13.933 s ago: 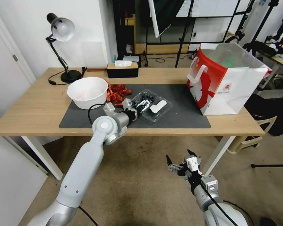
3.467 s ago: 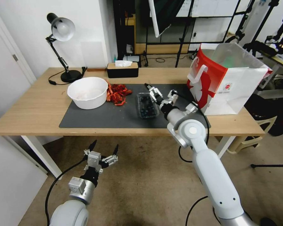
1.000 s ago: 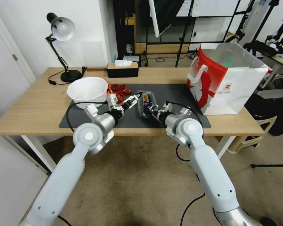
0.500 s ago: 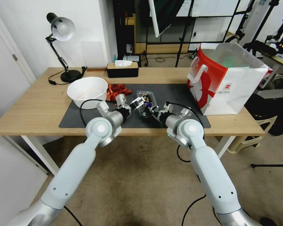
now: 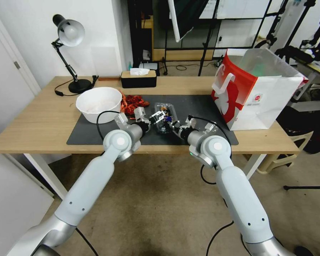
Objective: Close the takeout container lid, then place the container into the takeout bag.
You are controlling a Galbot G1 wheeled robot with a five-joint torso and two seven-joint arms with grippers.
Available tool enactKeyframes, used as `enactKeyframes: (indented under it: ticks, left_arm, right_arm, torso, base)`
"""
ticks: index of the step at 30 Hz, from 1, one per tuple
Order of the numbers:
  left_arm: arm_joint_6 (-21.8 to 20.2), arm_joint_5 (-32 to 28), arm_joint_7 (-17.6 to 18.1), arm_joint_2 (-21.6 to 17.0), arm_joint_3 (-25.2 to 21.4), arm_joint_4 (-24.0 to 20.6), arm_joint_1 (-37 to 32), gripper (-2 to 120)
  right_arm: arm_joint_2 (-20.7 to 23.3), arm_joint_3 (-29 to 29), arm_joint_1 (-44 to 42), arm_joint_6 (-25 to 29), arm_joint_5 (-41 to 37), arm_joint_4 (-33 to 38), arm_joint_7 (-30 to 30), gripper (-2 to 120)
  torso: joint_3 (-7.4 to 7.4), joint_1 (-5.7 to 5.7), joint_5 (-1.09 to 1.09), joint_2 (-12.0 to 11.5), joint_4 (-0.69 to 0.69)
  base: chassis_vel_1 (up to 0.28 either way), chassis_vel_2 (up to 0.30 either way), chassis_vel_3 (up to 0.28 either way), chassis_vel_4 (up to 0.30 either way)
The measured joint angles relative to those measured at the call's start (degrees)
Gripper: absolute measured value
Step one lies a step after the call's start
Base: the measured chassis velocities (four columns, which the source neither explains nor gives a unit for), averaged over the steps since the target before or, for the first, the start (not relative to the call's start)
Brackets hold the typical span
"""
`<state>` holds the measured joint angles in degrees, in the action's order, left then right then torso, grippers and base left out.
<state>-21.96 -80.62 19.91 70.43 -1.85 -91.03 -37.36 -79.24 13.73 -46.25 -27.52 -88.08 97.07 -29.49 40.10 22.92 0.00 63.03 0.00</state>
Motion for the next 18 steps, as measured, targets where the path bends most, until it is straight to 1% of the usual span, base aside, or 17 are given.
enactKeyframes:
  ticks: [6, 18]
  left_arm:
    - [0.24, 0.57, 0.41, 0.3, 0.43, 1.61, 0.82, 100]
    - [-1.3, 0.39, 0.47, 0.9, 2.16, 2.23, 1.97, 100]
  right_arm:
    - [-0.05, 0.01, -0.01, -0.06, 0.12, 0.01, 0.13, 0]
    - [-0.02, 0.0, 0.1, -0.09, 0.27, -0.05, 0.25, 0]
  torso:
    - [0.0, 0.0, 0.0, 0.0, 0.0]
    - [0.0, 0.0, 0.0, 0.0, 0.0]
  base:
    - [0.0, 0.0, 0.0, 0.0]
    - [0.0, 0.0, 0.0, 0.0]
